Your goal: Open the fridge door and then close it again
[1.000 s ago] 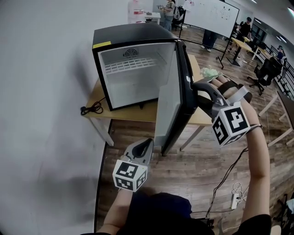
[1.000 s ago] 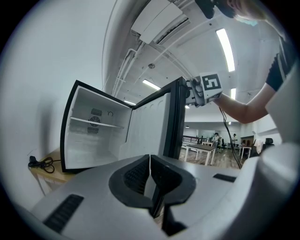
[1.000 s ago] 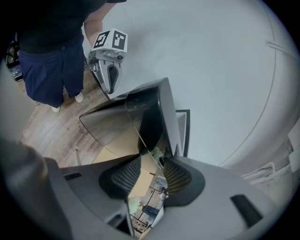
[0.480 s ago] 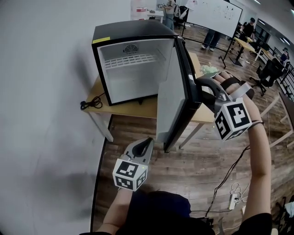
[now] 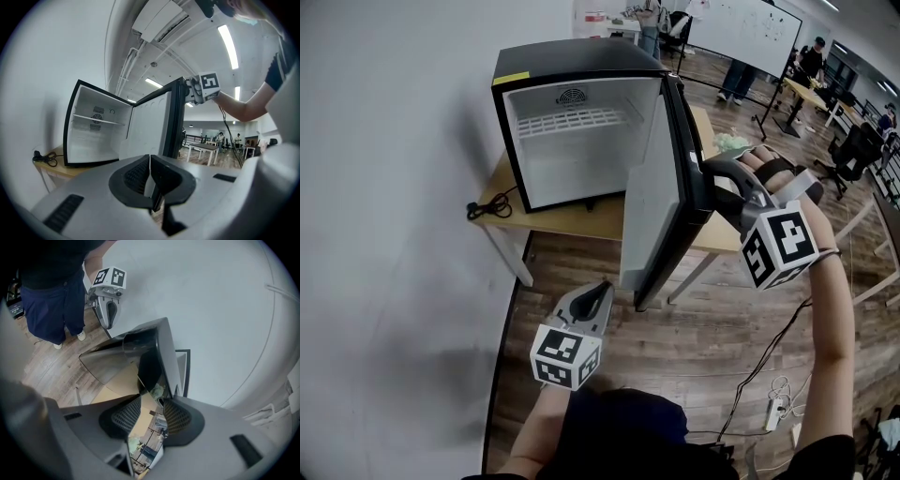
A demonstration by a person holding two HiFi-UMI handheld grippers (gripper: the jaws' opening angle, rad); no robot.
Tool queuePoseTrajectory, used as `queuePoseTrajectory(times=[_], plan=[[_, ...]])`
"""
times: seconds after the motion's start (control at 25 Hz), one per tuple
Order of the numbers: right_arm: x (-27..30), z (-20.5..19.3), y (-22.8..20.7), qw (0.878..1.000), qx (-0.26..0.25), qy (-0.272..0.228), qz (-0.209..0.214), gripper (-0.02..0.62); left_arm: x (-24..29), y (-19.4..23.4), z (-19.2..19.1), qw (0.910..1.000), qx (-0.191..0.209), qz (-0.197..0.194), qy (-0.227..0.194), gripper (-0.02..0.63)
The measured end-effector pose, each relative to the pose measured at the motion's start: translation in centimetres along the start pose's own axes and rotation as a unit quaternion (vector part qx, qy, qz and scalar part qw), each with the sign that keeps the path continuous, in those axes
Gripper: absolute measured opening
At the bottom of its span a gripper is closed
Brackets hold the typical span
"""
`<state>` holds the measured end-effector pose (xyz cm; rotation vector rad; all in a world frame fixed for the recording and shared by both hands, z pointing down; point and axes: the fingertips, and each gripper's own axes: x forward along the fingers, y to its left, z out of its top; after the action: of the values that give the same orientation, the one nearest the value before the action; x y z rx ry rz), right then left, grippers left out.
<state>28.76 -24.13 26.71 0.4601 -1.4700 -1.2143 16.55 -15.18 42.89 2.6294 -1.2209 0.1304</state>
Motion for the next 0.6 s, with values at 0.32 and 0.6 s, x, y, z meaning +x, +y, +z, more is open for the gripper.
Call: queuePoseTrajectory(times=[0.32,0.6], plan=[[-0.5,2.1,-1.4,0.999,0.013,-0.036,-0.007,0.120,-0.6,0.7,0.9,0.9999,0.000,0.012,0.002,0.009],[3.2,6.5,-4.0,0.998,0.012,-0.061,-0.017,0.103,-1.1,5.3,0.8,0.9996,-0.009,0.024,0.005,0.009]])
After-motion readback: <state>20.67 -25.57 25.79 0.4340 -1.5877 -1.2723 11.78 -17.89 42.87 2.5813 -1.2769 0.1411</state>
